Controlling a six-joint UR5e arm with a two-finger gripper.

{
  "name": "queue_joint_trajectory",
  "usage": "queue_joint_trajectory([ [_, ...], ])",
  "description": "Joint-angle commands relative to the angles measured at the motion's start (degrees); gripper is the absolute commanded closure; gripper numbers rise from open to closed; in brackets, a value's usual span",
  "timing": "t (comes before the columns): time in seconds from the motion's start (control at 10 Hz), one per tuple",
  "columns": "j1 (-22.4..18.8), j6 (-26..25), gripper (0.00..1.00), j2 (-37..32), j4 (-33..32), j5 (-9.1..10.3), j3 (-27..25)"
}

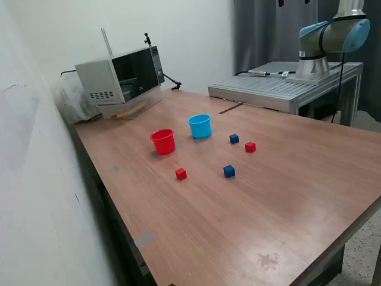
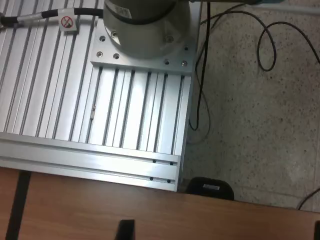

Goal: Place red objects in the red bin, and blue objects in the blue bin.

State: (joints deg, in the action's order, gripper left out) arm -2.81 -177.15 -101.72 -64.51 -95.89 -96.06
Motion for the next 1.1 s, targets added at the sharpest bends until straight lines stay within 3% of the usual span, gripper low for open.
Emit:
queue_joint_trajectory([
  [0.0,0.0,0.05,0.0,-0.06,0.0,0.0,0.0],
  [1.0,0.17,-0.3,0.0,0.38,-0.7,0.18,0.96],
])
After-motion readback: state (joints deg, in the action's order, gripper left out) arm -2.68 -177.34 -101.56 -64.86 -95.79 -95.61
